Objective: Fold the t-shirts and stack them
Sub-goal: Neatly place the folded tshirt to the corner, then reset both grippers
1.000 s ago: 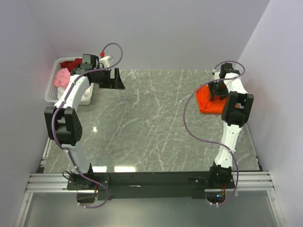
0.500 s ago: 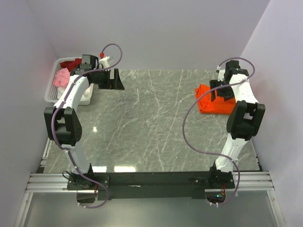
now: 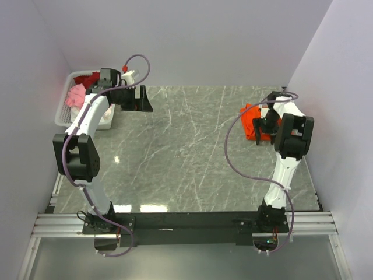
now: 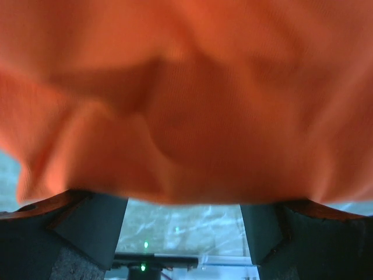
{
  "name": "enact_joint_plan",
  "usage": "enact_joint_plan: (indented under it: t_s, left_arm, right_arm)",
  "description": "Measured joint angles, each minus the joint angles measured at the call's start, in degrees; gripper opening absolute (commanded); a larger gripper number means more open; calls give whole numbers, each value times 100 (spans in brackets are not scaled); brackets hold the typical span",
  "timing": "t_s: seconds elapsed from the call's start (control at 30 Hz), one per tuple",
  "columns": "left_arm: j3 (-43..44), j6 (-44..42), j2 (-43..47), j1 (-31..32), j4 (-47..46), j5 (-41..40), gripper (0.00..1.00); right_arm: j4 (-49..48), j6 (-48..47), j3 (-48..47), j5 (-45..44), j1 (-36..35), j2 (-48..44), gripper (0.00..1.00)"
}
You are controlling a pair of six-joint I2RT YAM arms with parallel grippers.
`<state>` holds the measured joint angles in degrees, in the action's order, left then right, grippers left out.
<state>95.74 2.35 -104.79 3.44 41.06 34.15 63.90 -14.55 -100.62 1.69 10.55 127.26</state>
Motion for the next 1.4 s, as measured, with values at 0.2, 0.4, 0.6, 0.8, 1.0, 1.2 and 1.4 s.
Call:
enact_joint_plan:
  t_s: [0.2,0.4,0.6,0.8,1.0,1.2,1.4]
  left_arm:
    - [-57,-2,20,0,7,-39,99]
    - [-59,-22,35,-4,44,-116,99]
    - [-59,-20,35,-15,46,-153,99]
    - [-57,-24,33,-26,85,-175,99]
    - [20,-24,31,-37,81,-188,100]
    - [271,-26,22,-37,-22,-114,99]
    - [1377,-234,-448,-13,33,-205,99]
  right_arm:
    - [-37,210,-903,-72,22,549,79]
    - [-433,205,-2238,-125,55,1202,79]
    - [-1088,166,-2990,-188,70,1593,79]
    - [-1497,118,-3027,13,70,1650,81]
    - [-1766,-13,-2865,234,70,1506,82]
    - [-1725,-153,-2114,610,70,402,84]
    - [-1690,238,-1902,1362,57,-1211,85]
